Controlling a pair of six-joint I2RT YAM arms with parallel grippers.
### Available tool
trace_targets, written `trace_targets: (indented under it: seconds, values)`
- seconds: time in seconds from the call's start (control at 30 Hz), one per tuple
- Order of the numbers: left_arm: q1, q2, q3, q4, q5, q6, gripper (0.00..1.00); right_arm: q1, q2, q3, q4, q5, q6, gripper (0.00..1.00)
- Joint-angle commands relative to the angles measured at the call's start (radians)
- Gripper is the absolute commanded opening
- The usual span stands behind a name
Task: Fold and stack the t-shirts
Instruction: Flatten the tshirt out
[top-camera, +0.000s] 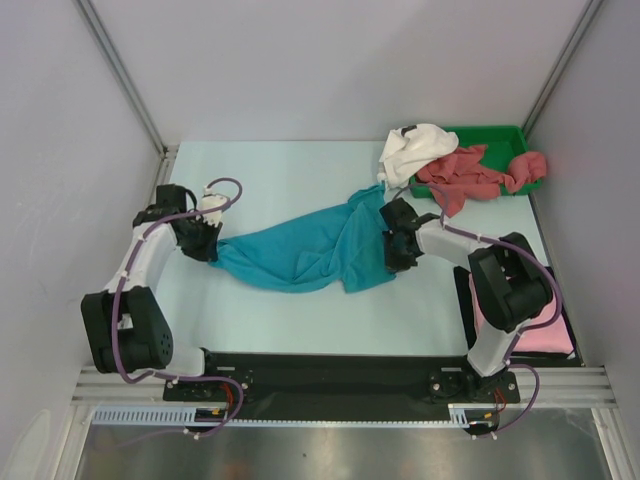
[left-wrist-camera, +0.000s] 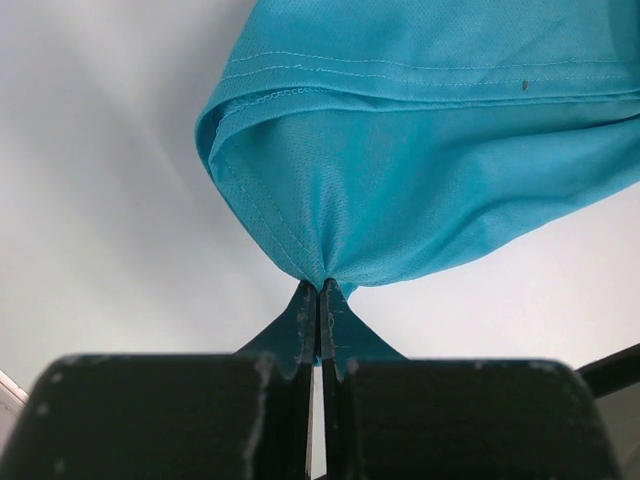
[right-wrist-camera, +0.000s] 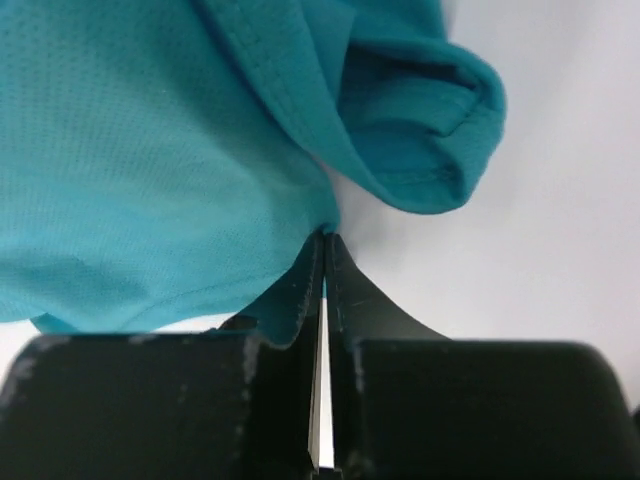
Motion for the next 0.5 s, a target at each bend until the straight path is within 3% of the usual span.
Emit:
trace_targets:
  seconds: [0.0,0.1,0.27,0.47]
  values:
    - [0.004,-0.055,0.024,-0.033,0.036,0.023,0.0,0.0,-0.028,-0.039,0.024,-0.113,0.024,0.0]
    - [0.005,-0.076,0.062,-0.098,0.078,0.04,0.0,-0.031,-0.126,-0.042,-0.006,-0.173,0.046,0.0]
    - [0.03,-0.156,0.145,-0.343,0.201,0.162,0.01,-0.048,-0.454,0.01,-0.25,-0.17,0.036,0.0]
    - [0.111,-0.208,0.36,-0.658,0.374,0.292,0.0,-0.013,-0.765,0.294,-0.548,-0.219,0.072,0.0]
